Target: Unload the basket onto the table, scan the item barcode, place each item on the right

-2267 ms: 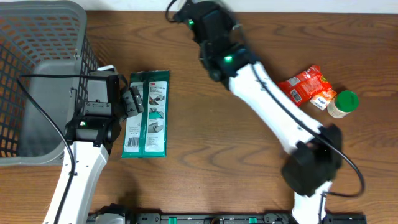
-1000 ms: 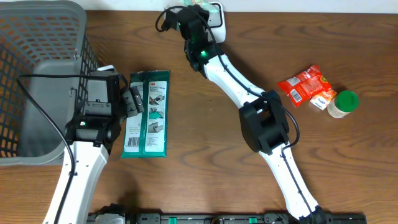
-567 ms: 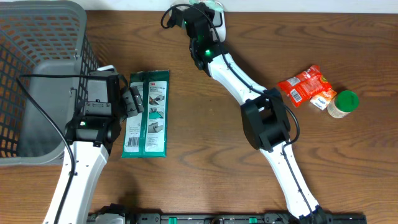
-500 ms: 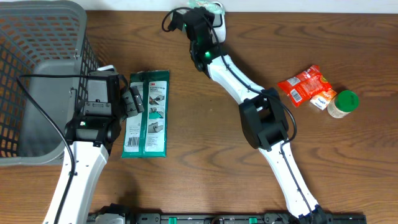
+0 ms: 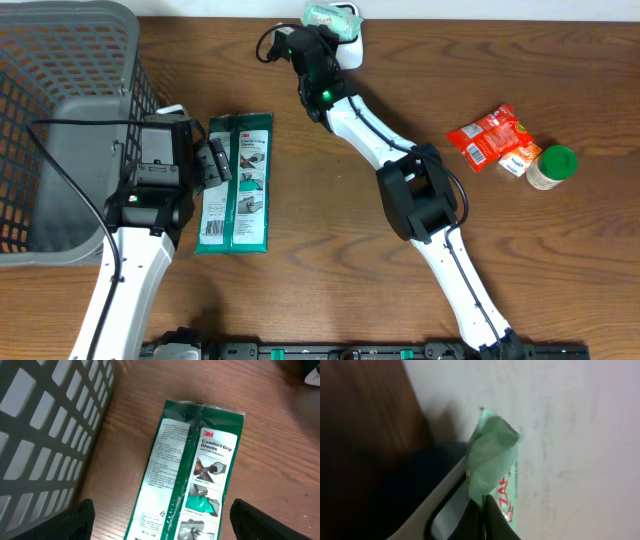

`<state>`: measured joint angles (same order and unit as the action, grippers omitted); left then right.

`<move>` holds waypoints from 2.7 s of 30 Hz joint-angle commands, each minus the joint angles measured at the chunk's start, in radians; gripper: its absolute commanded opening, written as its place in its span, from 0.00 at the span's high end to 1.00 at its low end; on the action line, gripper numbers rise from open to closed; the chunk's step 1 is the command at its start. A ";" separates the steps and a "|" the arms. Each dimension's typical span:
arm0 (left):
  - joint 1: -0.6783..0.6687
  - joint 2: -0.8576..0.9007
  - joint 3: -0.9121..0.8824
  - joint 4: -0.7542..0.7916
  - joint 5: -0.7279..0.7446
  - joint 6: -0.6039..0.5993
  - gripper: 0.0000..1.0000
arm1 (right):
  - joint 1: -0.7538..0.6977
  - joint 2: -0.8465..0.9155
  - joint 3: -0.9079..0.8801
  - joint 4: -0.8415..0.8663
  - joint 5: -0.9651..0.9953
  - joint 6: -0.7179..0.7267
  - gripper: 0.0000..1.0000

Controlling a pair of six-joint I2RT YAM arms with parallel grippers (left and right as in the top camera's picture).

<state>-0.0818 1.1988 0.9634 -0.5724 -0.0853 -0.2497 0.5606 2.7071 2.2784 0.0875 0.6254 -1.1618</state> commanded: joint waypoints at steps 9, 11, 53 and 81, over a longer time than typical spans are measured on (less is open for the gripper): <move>0.003 0.003 0.009 0.000 -0.013 0.013 0.13 | 0.008 0.014 0.022 0.369 0.098 -0.209 0.99; 0.003 0.003 0.009 0.000 -0.013 0.013 0.13 | 0.008 0.014 0.022 0.409 0.100 -0.216 0.99; 0.003 0.003 0.009 0.000 -0.013 0.013 0.13 | 0.112 -0.186 0.018 -0.772 -0.549 0.931 0.31; 0.003 0.003 0.009 0.000 -0.013 0.013 0.12 | 0.056 -0.252 0.018 -1.381 -0.654 1.115 0.74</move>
<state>-0.0818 1.1992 0.9634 -0.5724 -0.0853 -0.2497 0.6044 2.5027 2.2944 -1.2209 -0.0055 -0.1028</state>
